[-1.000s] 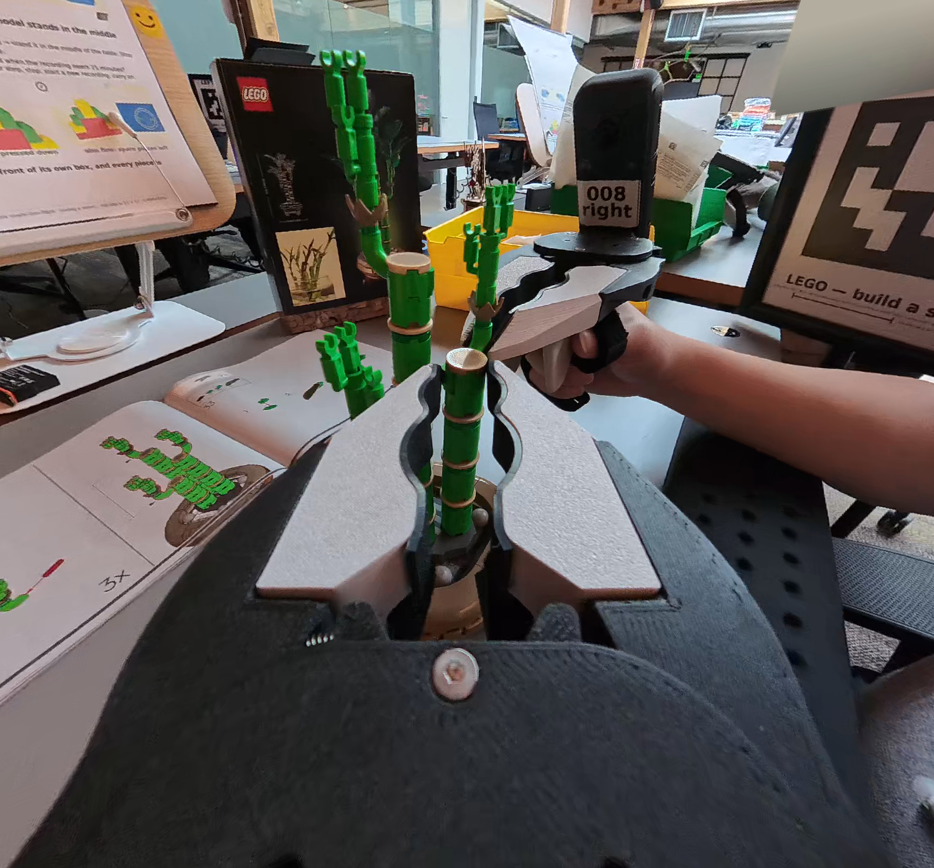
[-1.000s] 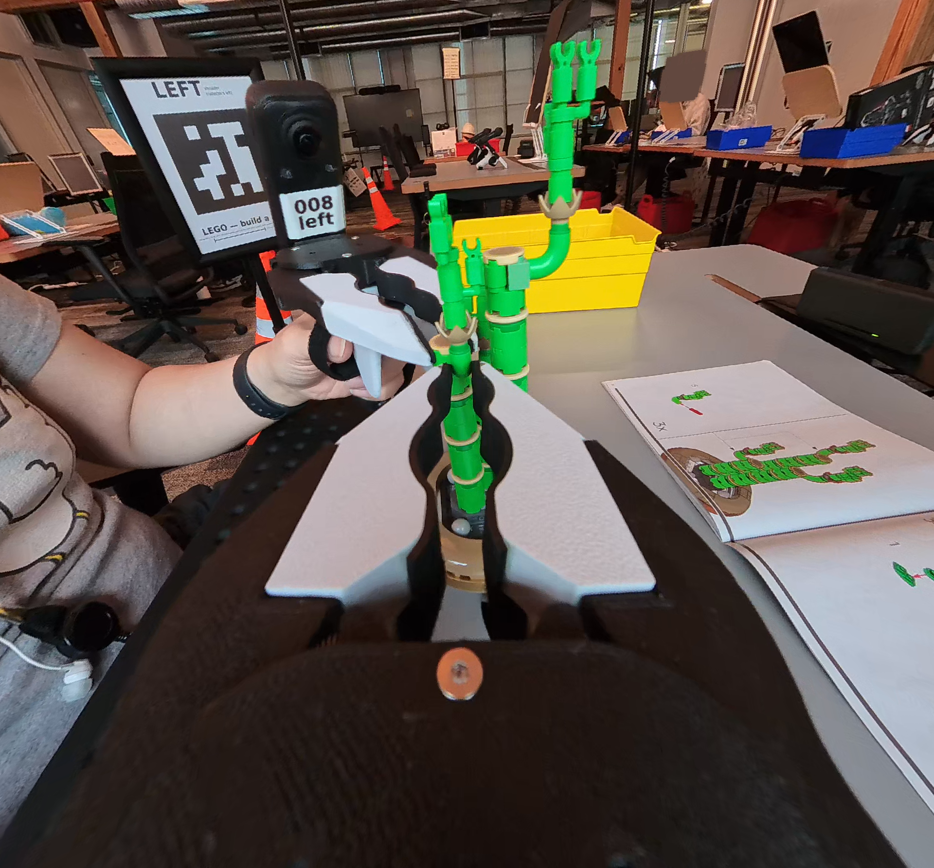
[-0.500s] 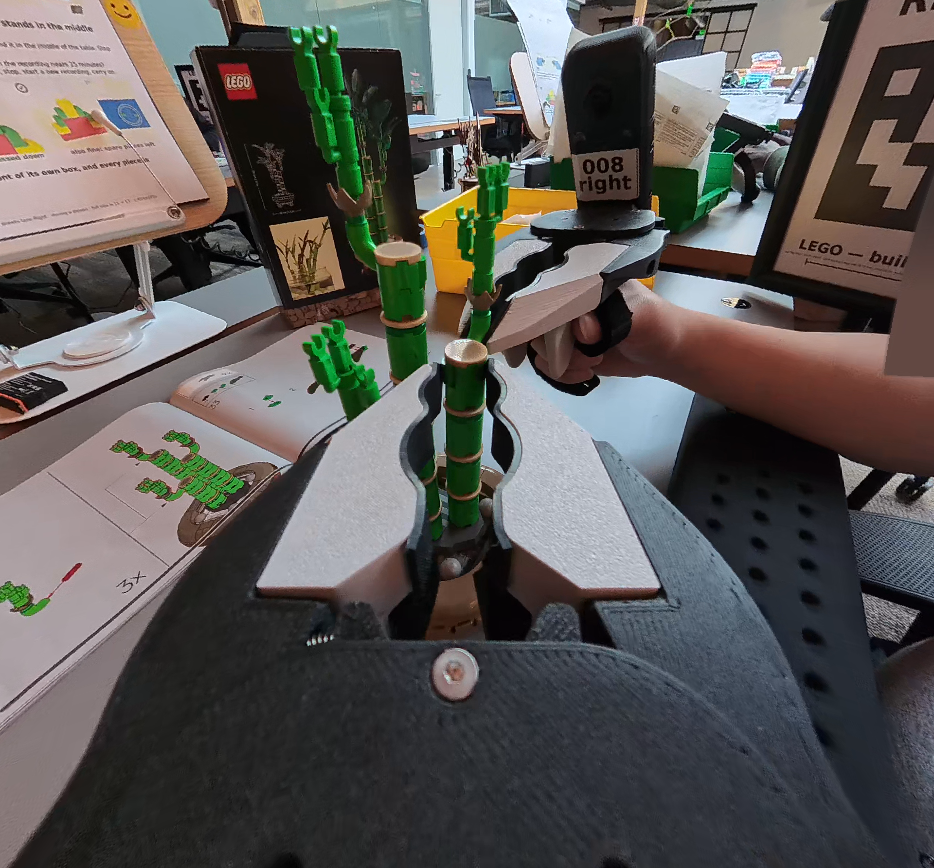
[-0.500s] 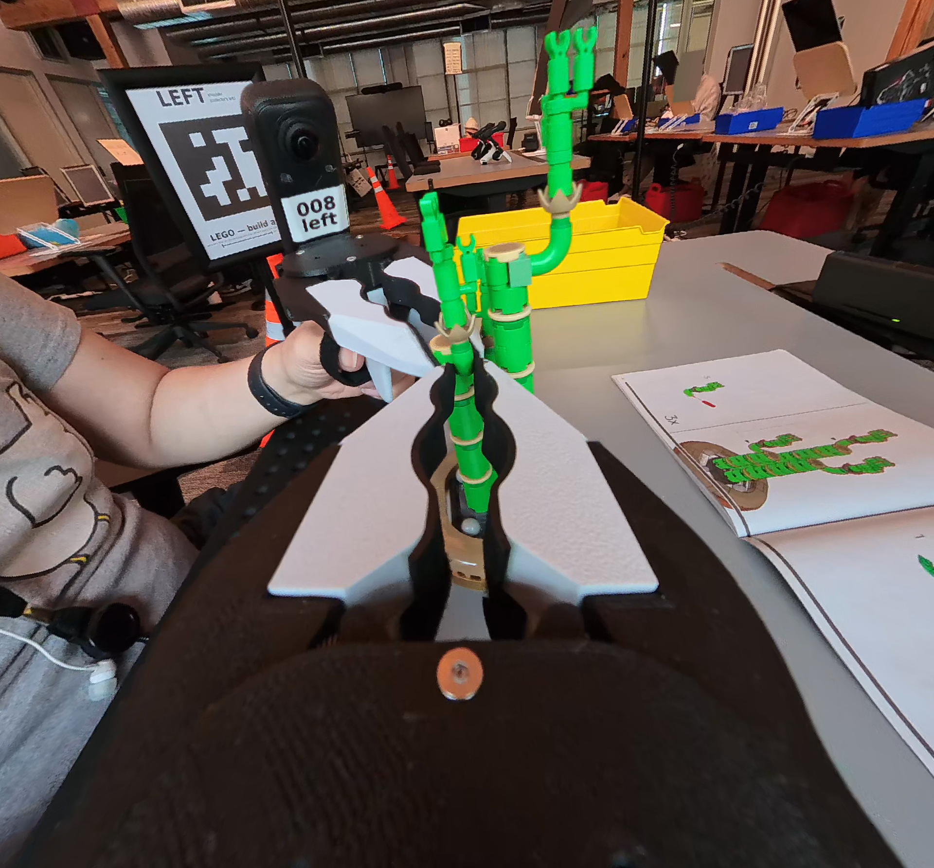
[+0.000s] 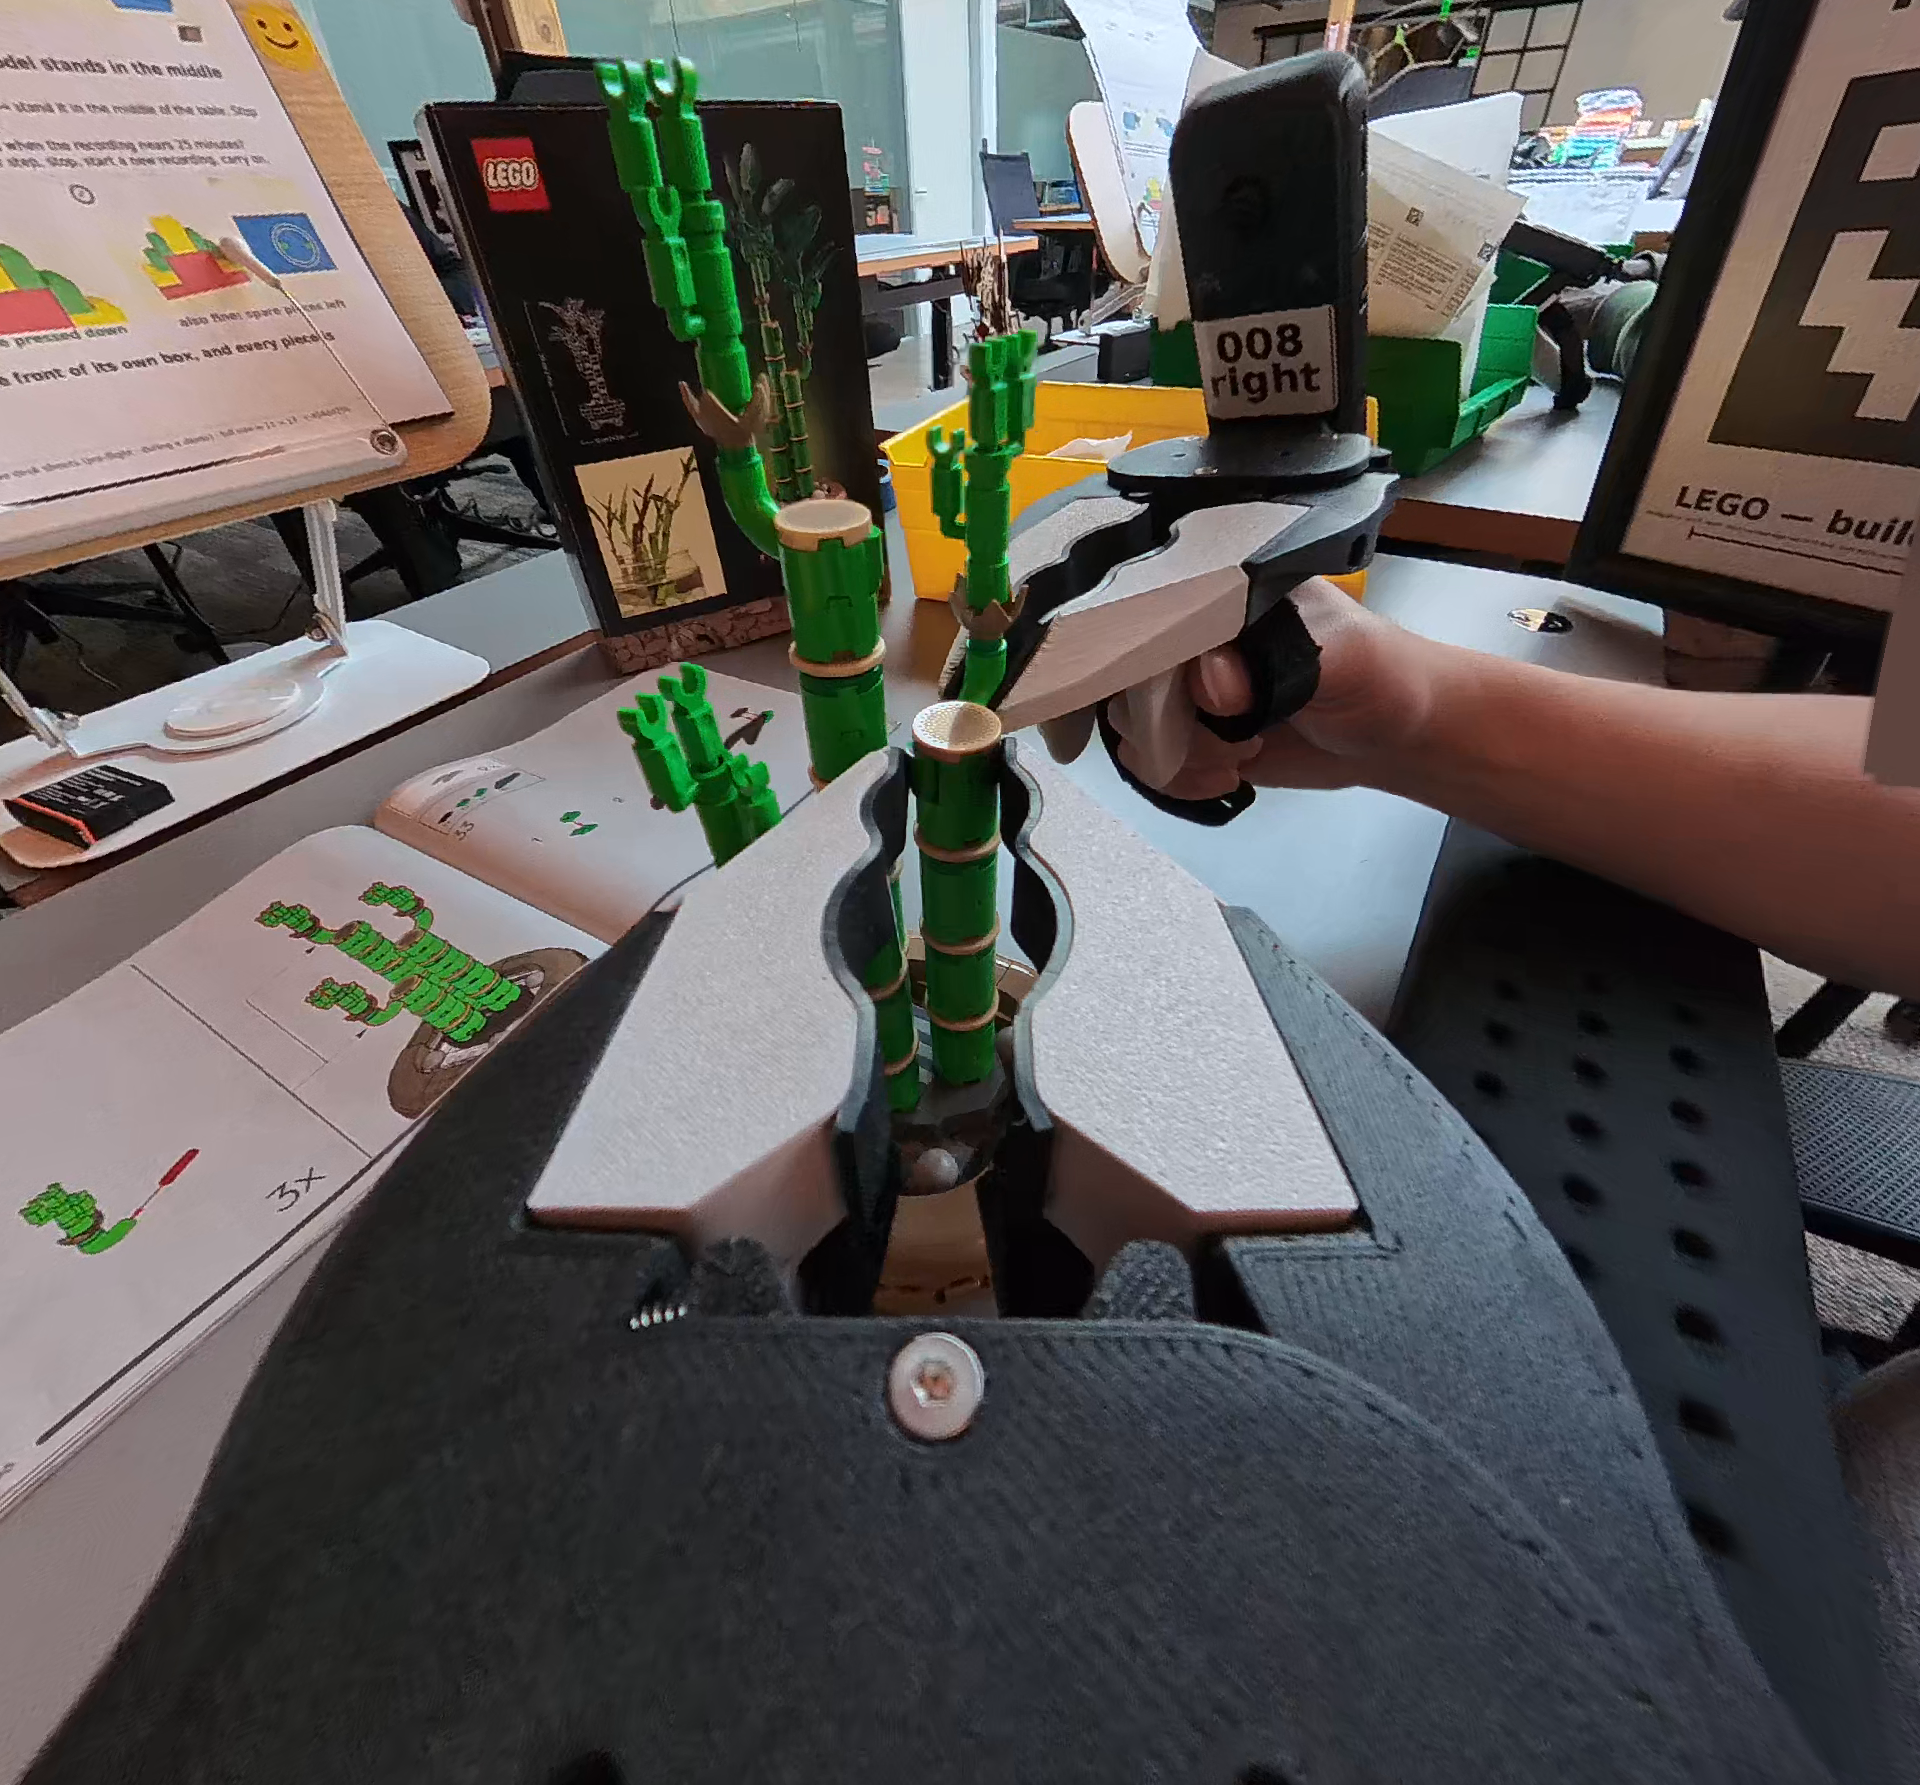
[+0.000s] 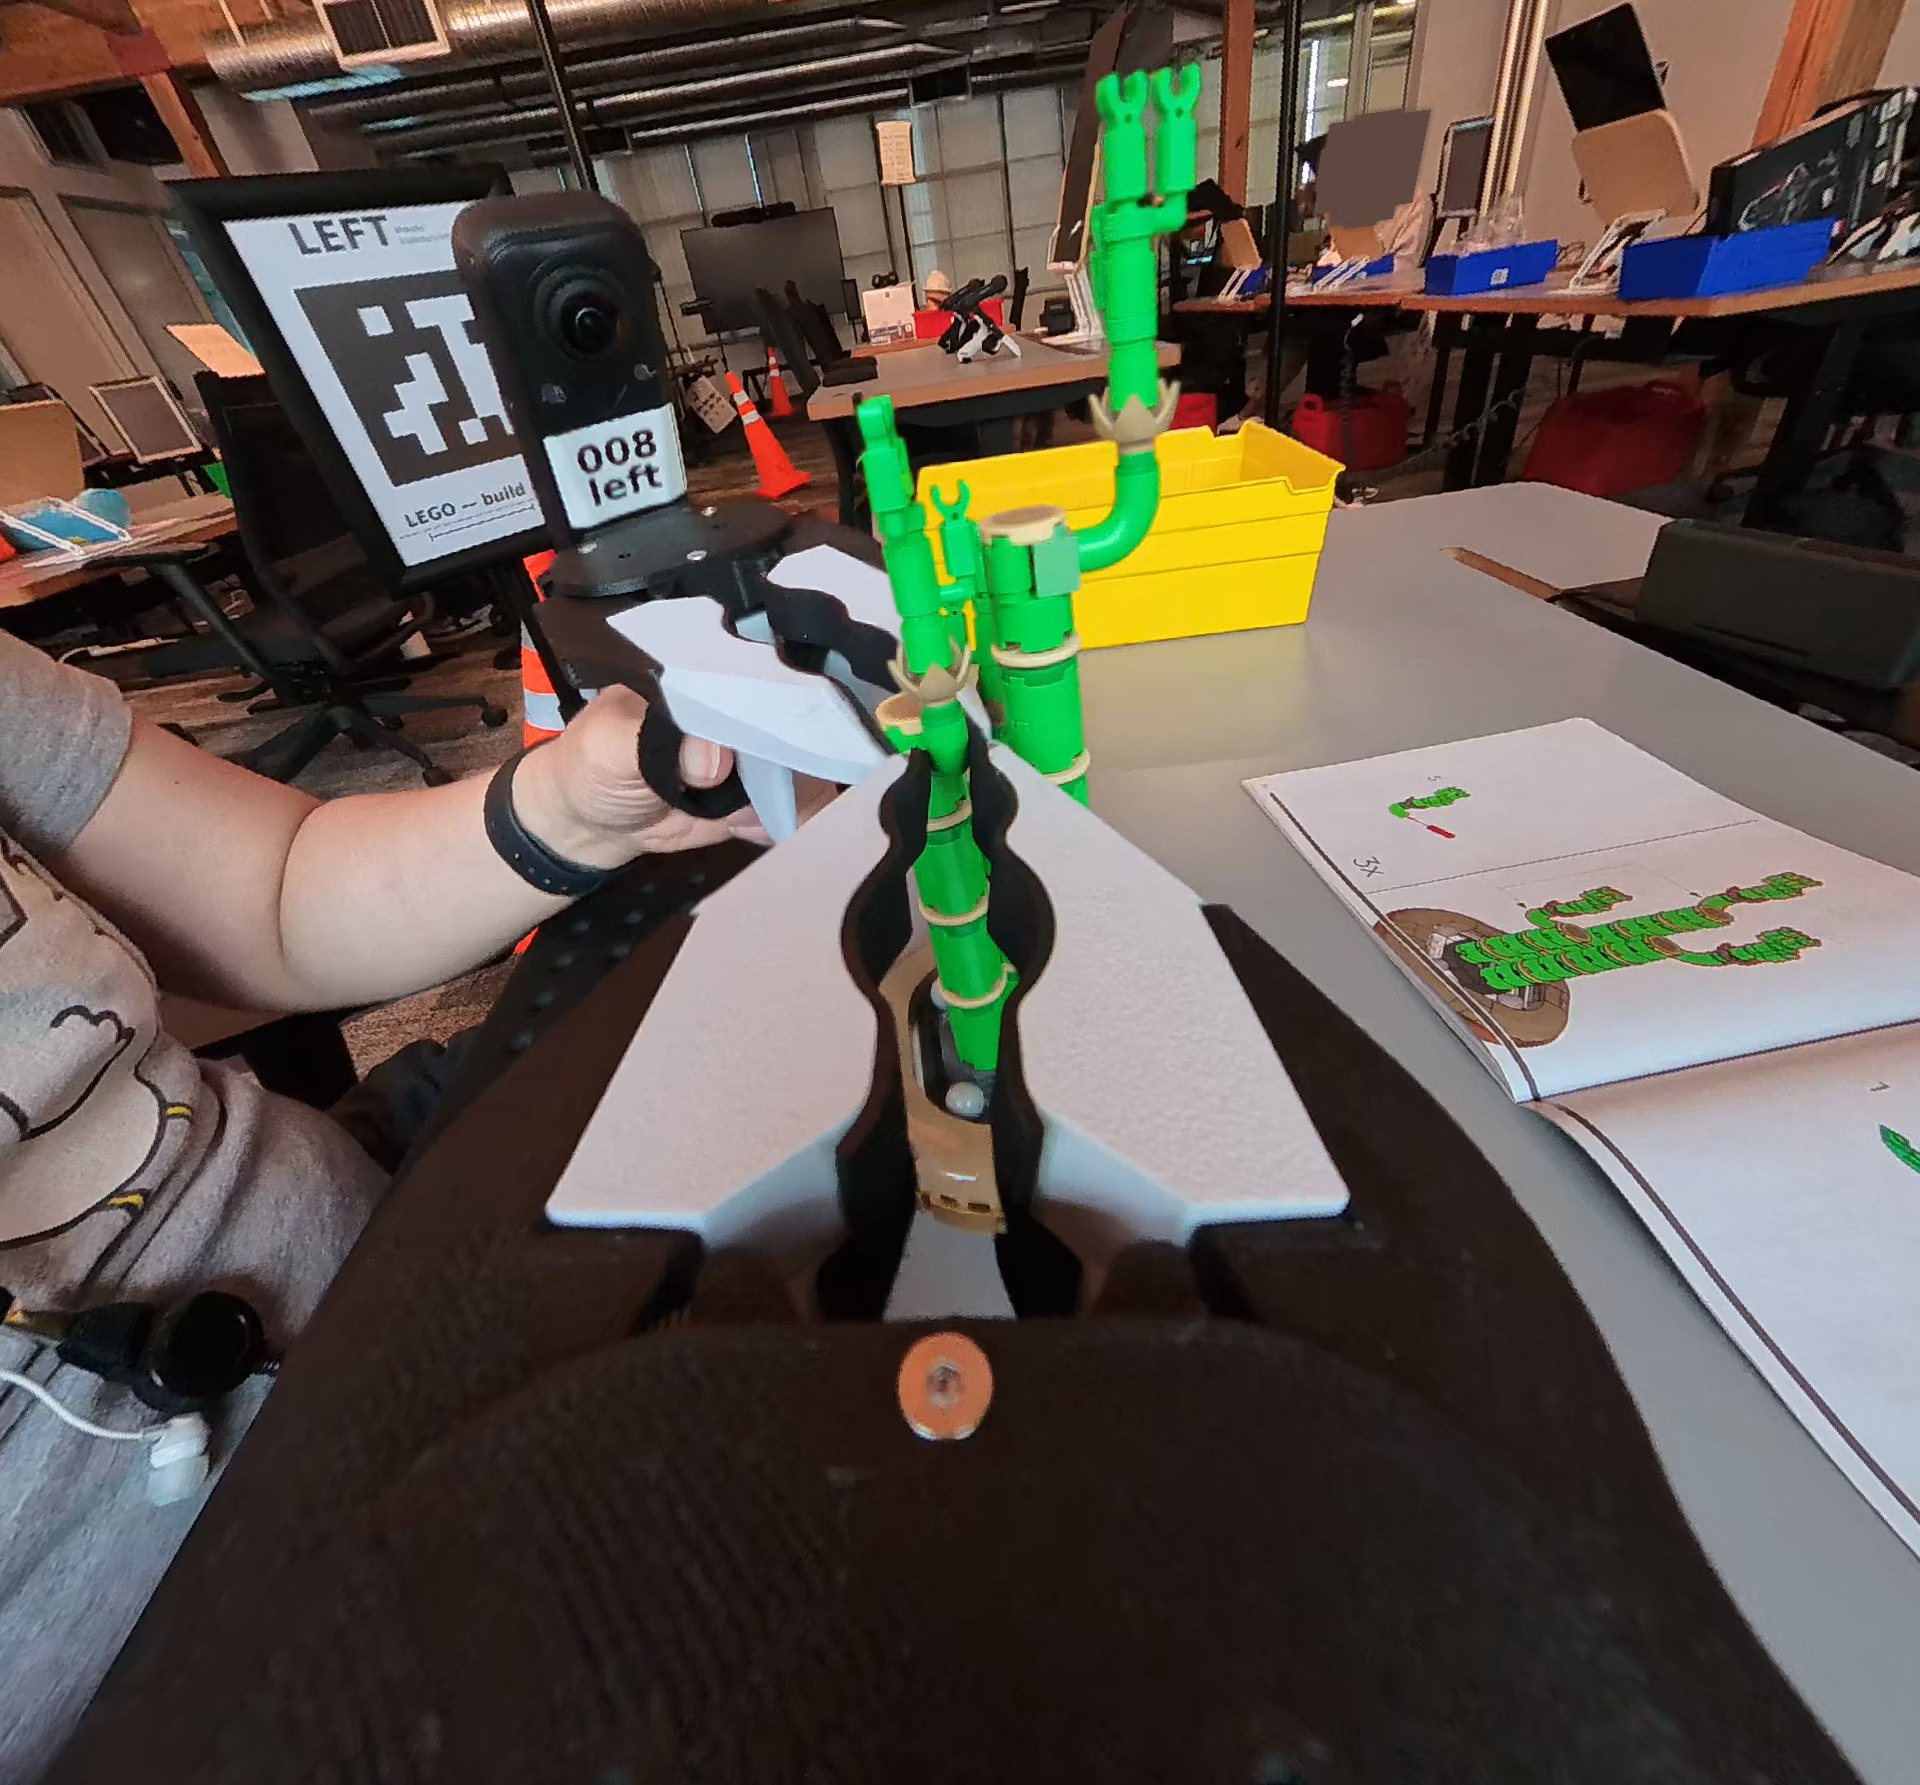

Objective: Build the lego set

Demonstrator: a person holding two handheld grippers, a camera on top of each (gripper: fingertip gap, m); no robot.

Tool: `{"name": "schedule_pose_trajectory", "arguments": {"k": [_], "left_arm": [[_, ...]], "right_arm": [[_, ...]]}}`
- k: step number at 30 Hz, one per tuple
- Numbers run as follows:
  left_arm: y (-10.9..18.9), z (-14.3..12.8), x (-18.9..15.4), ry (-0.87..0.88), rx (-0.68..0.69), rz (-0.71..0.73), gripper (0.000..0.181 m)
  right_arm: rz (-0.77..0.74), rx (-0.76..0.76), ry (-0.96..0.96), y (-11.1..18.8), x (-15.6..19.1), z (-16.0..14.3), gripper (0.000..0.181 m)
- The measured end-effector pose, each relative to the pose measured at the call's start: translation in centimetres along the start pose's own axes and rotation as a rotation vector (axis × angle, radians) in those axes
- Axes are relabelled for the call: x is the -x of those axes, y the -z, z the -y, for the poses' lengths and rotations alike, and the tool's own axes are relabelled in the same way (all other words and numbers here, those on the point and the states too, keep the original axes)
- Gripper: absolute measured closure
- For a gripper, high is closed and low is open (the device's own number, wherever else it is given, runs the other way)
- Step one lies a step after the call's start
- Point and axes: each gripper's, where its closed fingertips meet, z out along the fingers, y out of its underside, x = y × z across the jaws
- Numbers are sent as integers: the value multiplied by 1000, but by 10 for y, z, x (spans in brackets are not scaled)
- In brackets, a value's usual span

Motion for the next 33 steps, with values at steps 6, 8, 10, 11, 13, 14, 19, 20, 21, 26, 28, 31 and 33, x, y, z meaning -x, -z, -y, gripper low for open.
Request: {"name": "schedule_pose_trajectory", "arguments": {"k": [6,8,10,11,13,14,19,20,21,26,28,31,33], "left_arm": [[17,27,-10,-71,-162,54,166],[19,34,-9,-129,-167,90,181],[14,33,-6,-129,-118,92,181],[10,32,-6,-110,-96,77,181],[5,31,-6,-61,-72,42,181],[3,29,-4,-41,-52,39,181],[-4,13,0,7,43,39,181],[-4,14,0,18,49,43,181],[-4,13,-1,36,67,34,181],[-5,12,-1,121,68,-5,181],[-5,12,0,121,59,3,181],[-5,12,0,119,49,7,181],[-5,12,0,122,43,4,181]], "right_arm": [[-9,-86,7,12,1,13,166],[-7,-122,-21,18,-2,19,166],[-15,-135,-31,21,-4,22,166],[-19,-138,-30,23,-5,23,166],[-26,-141,-27,25,-5,23,166],[-29,-139,-27,26,-5,22,166],[-28,-128,-29,28,-4,20,168],[-24,-124,-29,28,-3,20,169],[-20,-118,-27,27,-3,19,170],[-5,-56,-14,21,1,9,172],[-2,-29,-1,19,3,4,172],[10,-5,-1,15,5,-1,172],[16,1,2,14,7,-2,172]]}}
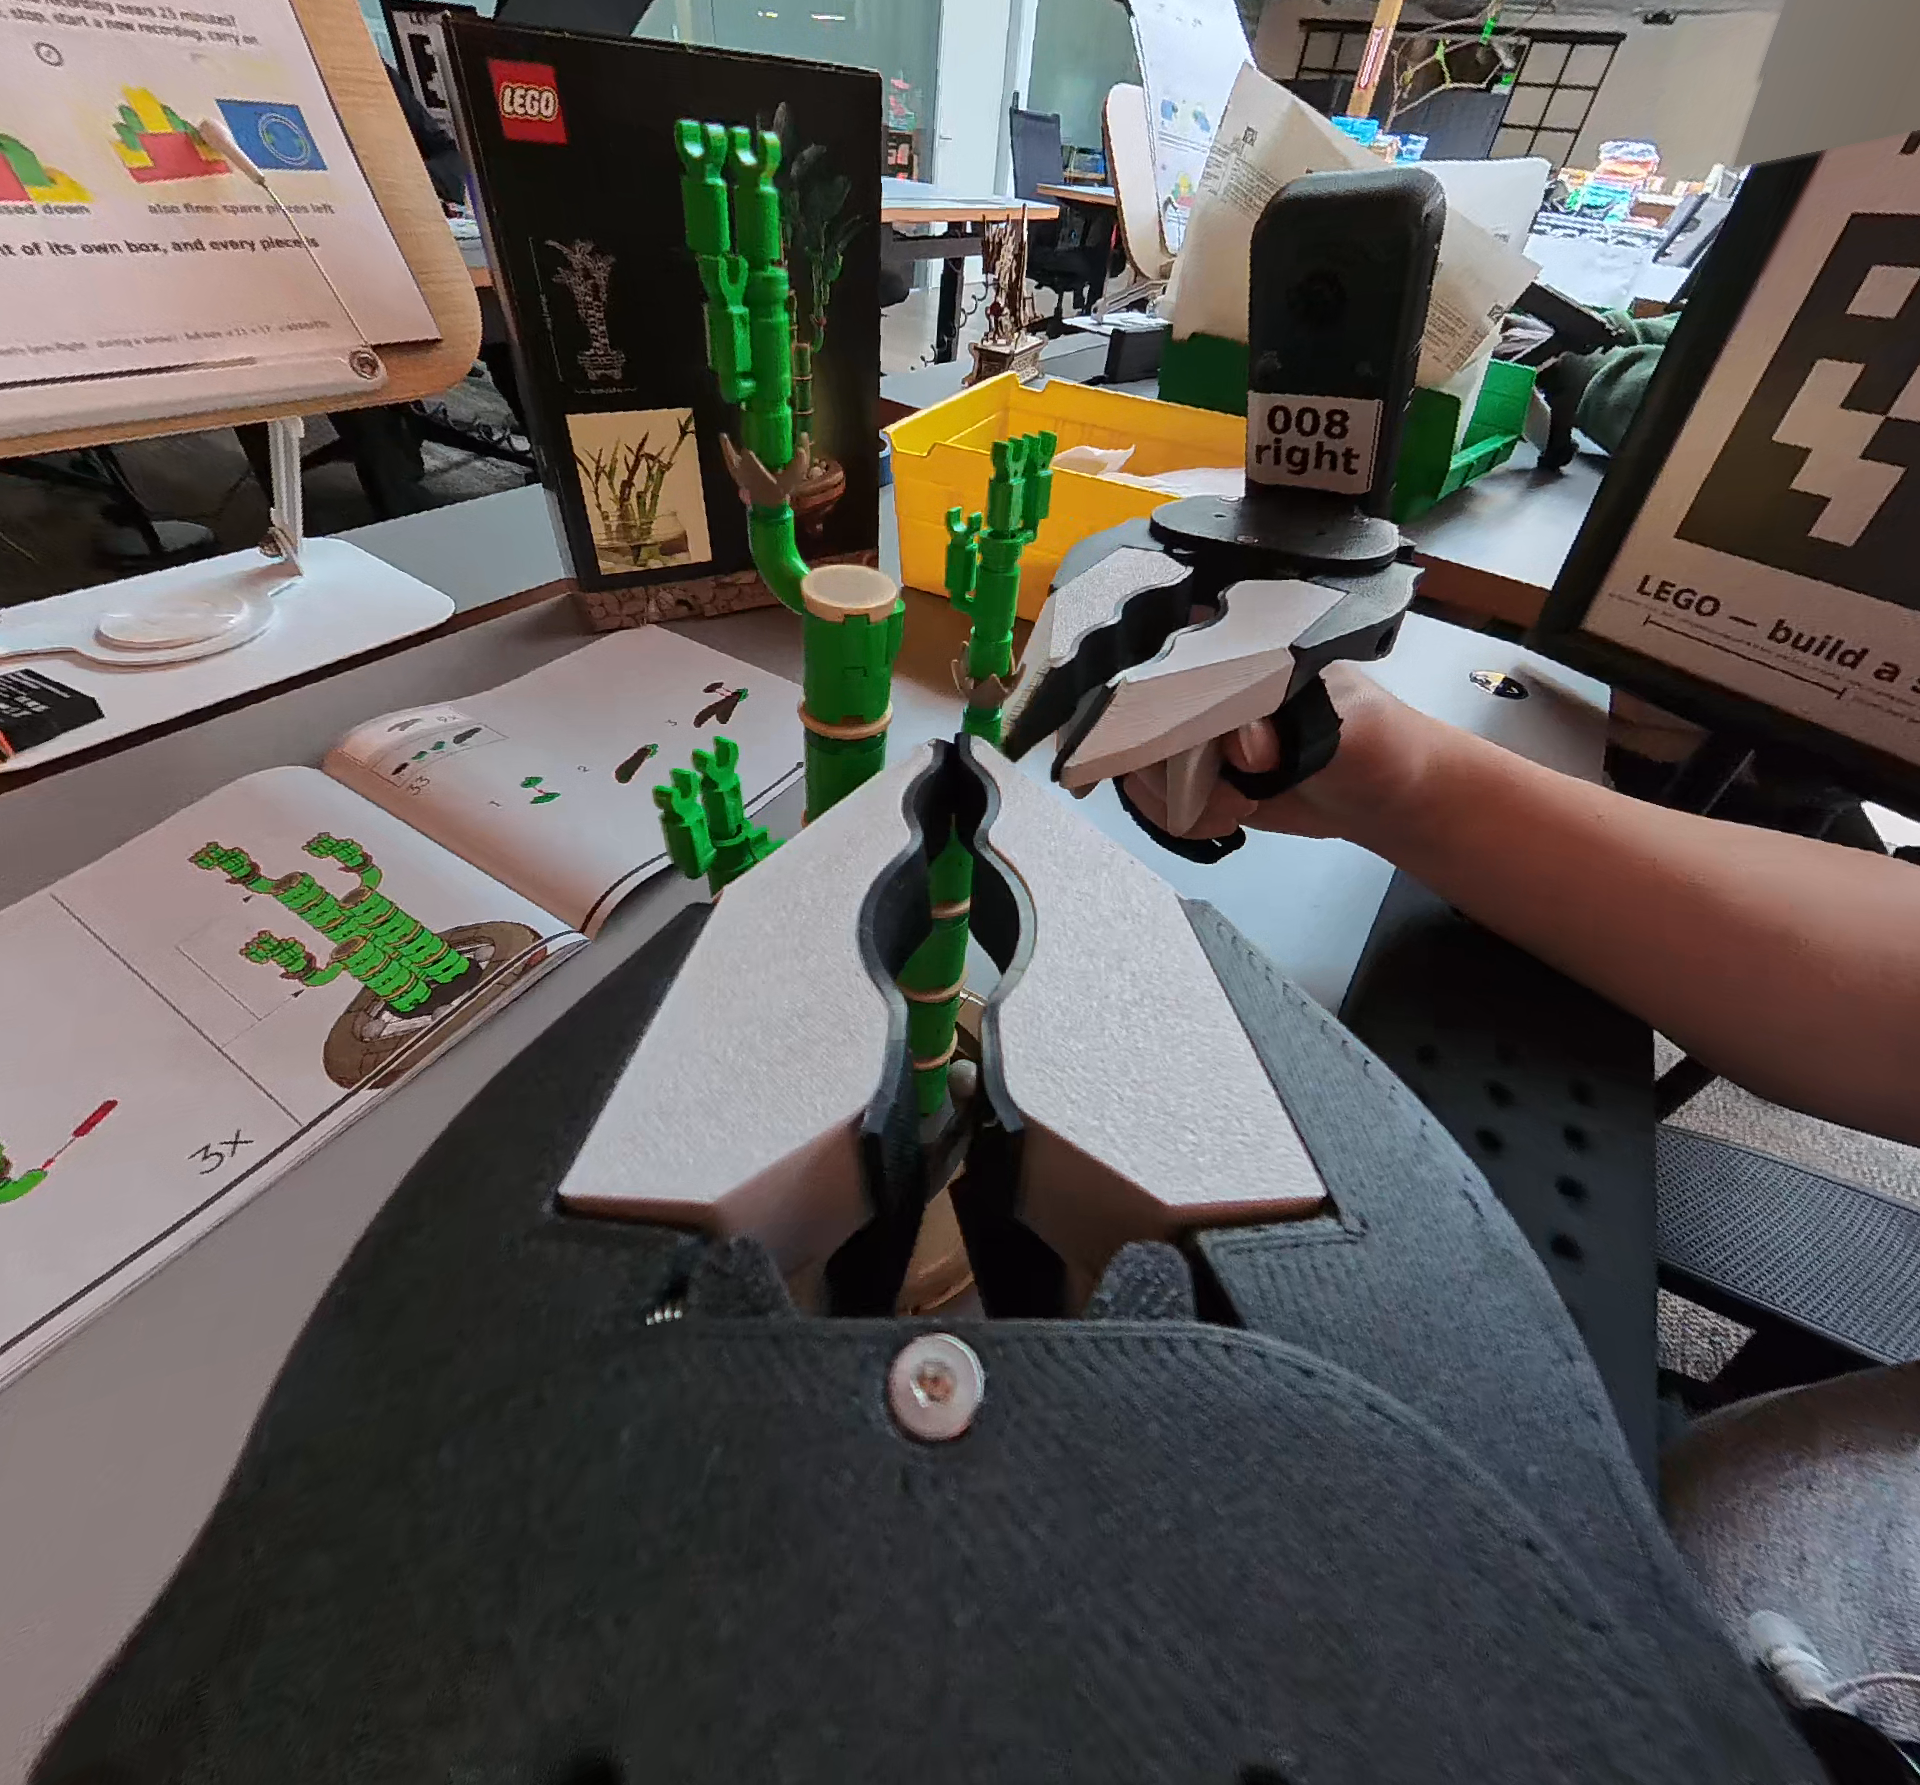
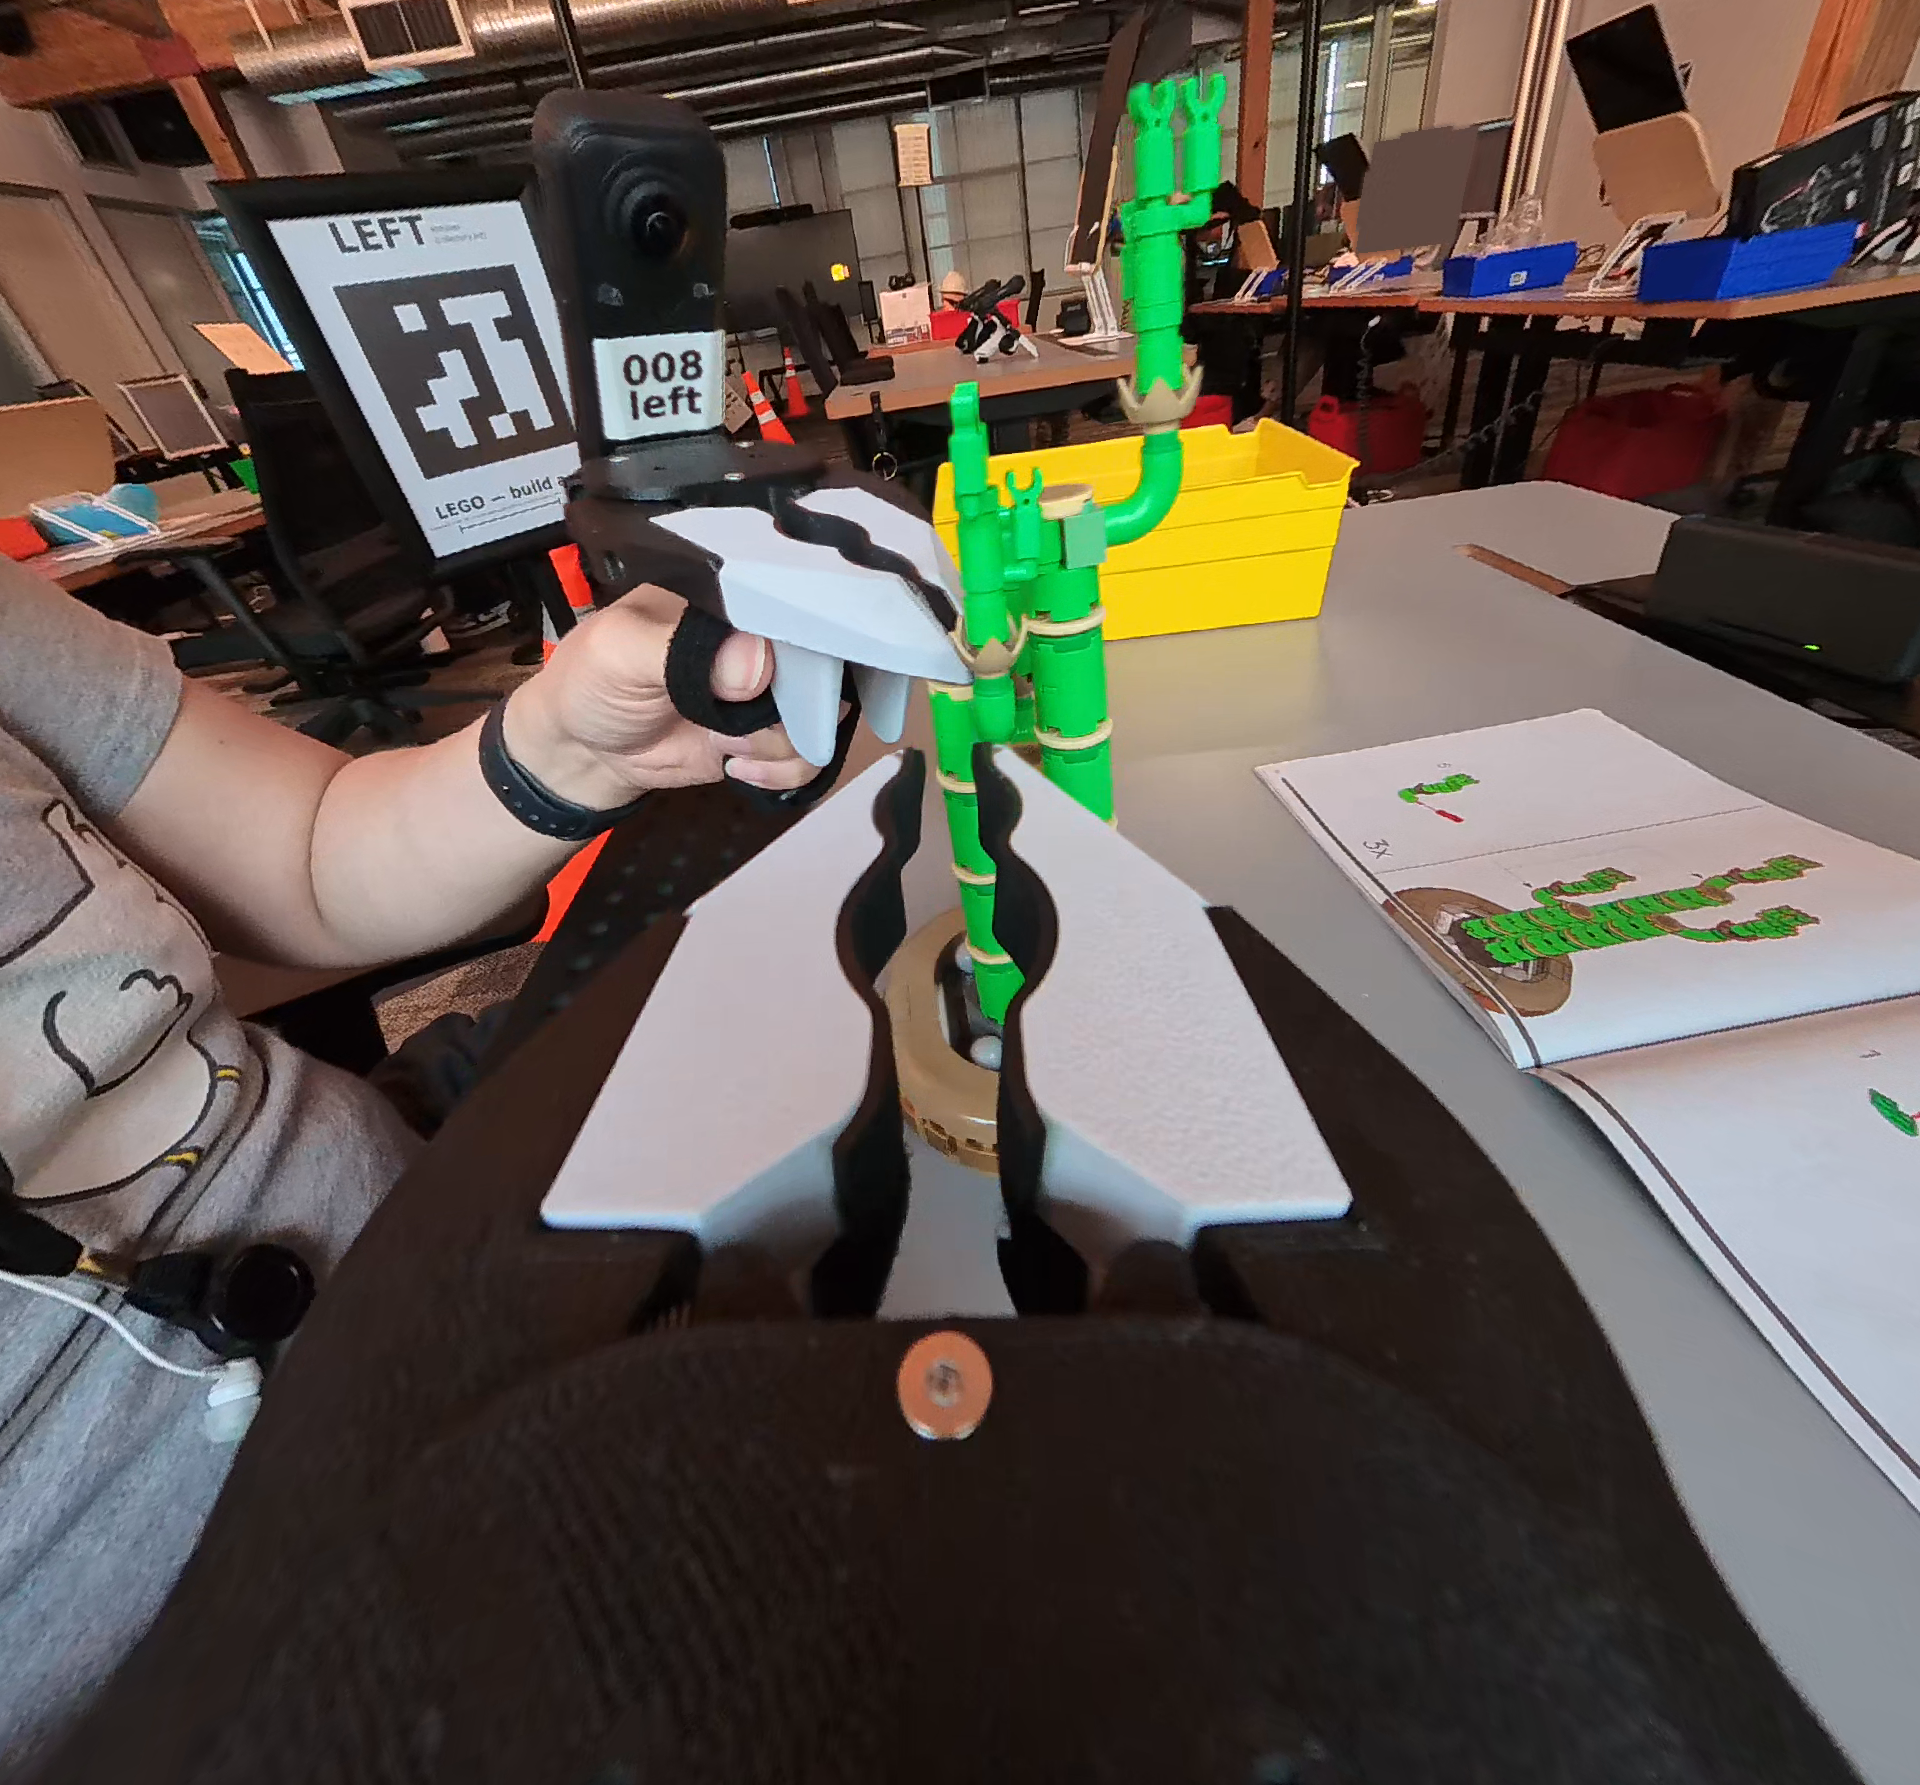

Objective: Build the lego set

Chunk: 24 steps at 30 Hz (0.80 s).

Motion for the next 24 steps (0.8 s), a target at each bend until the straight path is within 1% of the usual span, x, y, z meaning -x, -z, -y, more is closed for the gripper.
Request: {"name": "schedule_pose_trajectory", "arguments": {"k": [3,5,6,7,8,9,11,13,15,16,19,24], "left_arm": [[1,1,-3,-21,-27,-14,181],[5,7,-8,-54,-103,-27,181],[10,15,-11,-56,-173,-31,181],[17,25,-12,-53,-245,-27,170],[26,32,-9,-53,-301,-10,164],[34,37,-5,-59,-336,14,161],[45,32,9,-61,-336,64,156],[54,21,24,-31,-312,96,153],[61,10,39,11,-317,117,155],[63,6,44,39,-321,117,154],[66,3,47,106,-330,80,154],[64,-2,45,51,-295,107,155]], "right_arm": [[-3,-6,32,0,4,2,172],[-18,-26,70,1,8,7,167],[-22,-40,101,1,13,10,161],[-24,-55,152,1,20,14,154],[-40,-66,222,0,28,18,148],[-78,-72,308,-1,34,22,139],[-187,-55,516,-4,44,25,122],[-306,24,711,-11,49,25,113],[-369,142,882,-23,49,18,111],[-382,215,929,-29,45,11,110],[-438,399,954,-38,24,-10,105],[-463,513,892,-42,10,-26,107]]}}
